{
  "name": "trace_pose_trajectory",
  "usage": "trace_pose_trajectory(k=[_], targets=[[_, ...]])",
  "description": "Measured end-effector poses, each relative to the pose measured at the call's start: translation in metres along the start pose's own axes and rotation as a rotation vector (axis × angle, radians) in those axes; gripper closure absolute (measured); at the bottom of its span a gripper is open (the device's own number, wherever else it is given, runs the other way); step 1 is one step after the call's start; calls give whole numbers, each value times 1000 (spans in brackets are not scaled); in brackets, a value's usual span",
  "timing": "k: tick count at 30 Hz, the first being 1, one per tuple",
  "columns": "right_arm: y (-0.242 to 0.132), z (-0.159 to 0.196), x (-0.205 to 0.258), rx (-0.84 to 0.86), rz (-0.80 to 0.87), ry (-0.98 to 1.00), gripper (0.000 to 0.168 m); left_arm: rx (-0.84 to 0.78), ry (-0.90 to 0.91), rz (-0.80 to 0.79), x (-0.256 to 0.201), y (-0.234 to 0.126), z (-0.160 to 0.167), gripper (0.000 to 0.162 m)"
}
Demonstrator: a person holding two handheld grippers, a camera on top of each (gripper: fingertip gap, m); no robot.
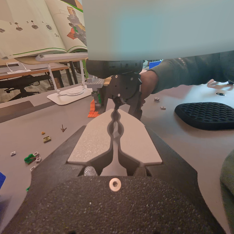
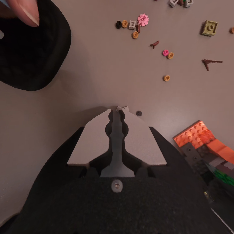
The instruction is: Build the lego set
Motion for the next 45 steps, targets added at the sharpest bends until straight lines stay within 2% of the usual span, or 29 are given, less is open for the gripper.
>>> trace_pose_trajectory(k=[18,24,28,30,33,39,45], targets=[[-8,4,-7,-1,63,63,155,-18,-14,7,1,-2,-1,162],[1,3,-3,-11,66,81,151,-19,-14,11,1,-3,-1,162],[3,2,-2,-8,61,77,155,-21,-17,12,1,-3,-1,162],[3,2,0,-12,50,58,161,-21,-18,15,1,-3,-1,162],[2,3,1,-25,20,-5,161,-21,-17,16,0,-3,-1,162],[-28,18,27,-85,-116,-284,161,-25,-19,16,1,-3,-1,162],[-49,43,46,-93,-142,-215,161,-24,-19,18,0,-3,-1,162]])
Point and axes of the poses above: each gripper's, where its closed fingertips meet, y out along the fingers, z out of its underside, x = y × z across the jaws, the point moved 4 cm from there along -y, back along the fingers
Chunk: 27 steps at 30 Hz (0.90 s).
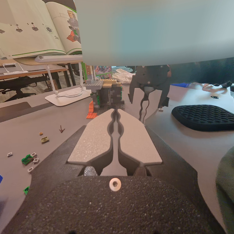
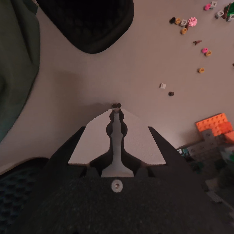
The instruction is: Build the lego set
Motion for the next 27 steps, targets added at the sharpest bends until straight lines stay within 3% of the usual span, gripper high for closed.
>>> trace_pose_trajectory(k=[27], targets=[[17,8,-4,70,36,36,161,3,7,9,-1,1,0,162]])
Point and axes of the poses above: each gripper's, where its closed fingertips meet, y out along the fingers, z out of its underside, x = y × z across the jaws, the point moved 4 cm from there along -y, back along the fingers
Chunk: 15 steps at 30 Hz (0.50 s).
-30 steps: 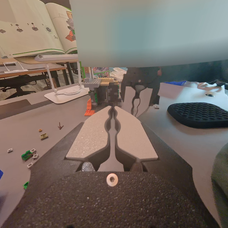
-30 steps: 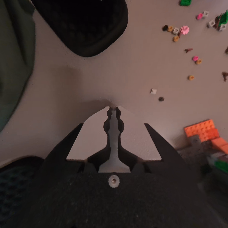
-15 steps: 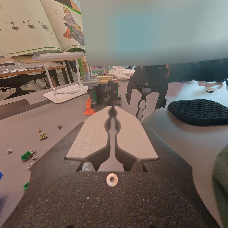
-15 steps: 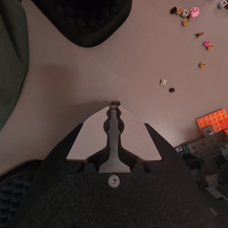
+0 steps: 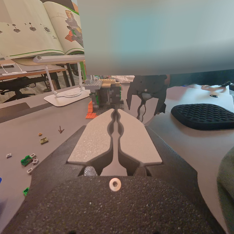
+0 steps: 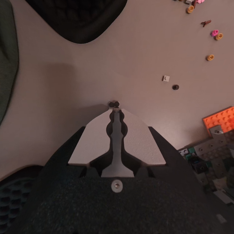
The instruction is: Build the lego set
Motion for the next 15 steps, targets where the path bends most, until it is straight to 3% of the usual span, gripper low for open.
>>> trace_pose_trajectory(k=[15], targets=[[3,-1,0,-3,-25,-6,160,-1,-7,3,0,0,0,162]])
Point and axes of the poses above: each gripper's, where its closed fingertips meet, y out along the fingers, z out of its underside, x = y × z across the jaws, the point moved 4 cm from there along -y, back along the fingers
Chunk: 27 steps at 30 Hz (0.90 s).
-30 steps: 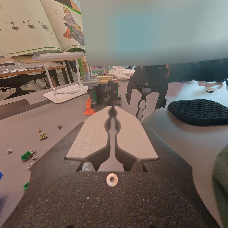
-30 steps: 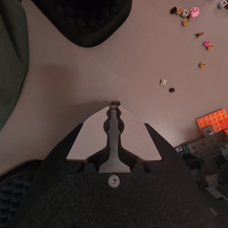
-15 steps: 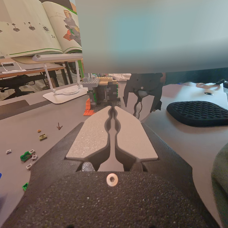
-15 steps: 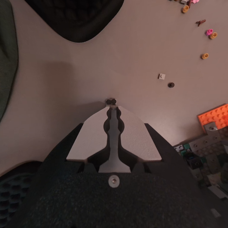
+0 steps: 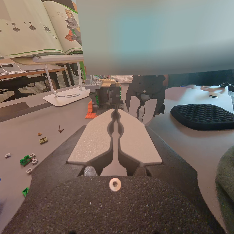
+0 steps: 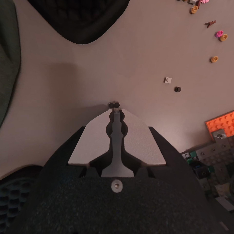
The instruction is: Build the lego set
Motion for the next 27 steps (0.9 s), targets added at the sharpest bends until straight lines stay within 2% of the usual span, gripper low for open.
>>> trace_pose_trajectory(k=[24,27], targets=[[-4,-1,1,-27,6,0,159,0,-1,2,0,0,0,162],[-6,-2,5,-51,14,-10,154,0,-2,2,0,0,0,162]])
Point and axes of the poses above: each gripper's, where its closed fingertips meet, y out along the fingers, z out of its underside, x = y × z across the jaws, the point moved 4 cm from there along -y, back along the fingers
